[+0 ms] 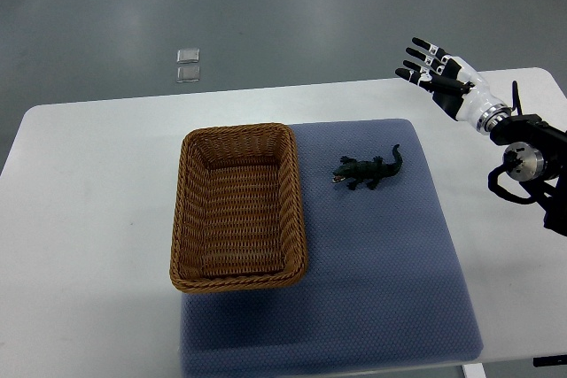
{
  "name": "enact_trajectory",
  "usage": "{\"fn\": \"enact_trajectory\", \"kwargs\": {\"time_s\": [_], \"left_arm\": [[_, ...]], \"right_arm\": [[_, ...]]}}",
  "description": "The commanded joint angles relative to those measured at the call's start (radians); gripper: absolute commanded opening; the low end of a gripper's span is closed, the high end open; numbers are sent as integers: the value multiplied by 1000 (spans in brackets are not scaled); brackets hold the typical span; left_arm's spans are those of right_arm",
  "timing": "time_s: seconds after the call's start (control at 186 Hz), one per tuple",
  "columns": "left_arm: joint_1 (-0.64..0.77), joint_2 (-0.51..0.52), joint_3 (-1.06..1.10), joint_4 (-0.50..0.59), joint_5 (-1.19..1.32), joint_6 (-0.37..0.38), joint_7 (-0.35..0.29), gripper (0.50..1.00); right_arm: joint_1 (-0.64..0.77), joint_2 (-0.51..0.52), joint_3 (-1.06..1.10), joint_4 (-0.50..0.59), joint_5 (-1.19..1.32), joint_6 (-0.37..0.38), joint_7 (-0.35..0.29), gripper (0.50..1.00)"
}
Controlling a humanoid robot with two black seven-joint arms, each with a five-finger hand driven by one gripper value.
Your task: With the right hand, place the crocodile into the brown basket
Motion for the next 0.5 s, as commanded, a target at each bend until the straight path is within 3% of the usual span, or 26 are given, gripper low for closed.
{"fn": "enact_trajectory", "kwargs": {"time_s": [0.0, 0.29, 0.495], "left_arm": [[0, 0, 0, 0, 0, 0, 1, 1000], [0, 0, 0, 0, 0, 0, 1, 1000], [0, 0, 0, 0, 0, 0, 0, 1000]], "right_arm": [[0, 0, 0, 0, 0, 2, 0, 928], [2, -5, -5, -2, -6, 2, 2, 928], [19, -8, -5, 0, -138, 48, 5, 928]]}}
